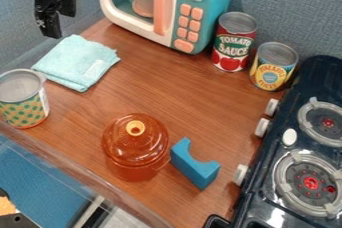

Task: Move white cloth to the middle left side of table

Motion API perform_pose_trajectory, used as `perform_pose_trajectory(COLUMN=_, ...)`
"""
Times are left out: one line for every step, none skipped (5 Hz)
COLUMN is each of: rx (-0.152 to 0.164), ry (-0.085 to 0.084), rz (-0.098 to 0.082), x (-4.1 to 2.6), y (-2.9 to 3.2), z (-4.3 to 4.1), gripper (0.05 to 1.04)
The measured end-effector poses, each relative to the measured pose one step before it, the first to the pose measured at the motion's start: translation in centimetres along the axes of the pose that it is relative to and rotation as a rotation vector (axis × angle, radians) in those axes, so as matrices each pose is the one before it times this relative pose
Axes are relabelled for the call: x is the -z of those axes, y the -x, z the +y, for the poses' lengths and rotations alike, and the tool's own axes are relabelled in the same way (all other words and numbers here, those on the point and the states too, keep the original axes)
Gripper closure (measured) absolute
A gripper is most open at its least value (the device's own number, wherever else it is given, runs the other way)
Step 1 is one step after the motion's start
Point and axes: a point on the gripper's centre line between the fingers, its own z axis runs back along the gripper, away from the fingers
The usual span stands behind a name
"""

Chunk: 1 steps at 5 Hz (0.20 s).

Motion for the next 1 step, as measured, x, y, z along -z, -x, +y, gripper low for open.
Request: perform_pose_trajectory(rx=0.0, ry=0.0, rz=0.0, x=0.0, y=0.0, z=0.0, gripper=0.084)
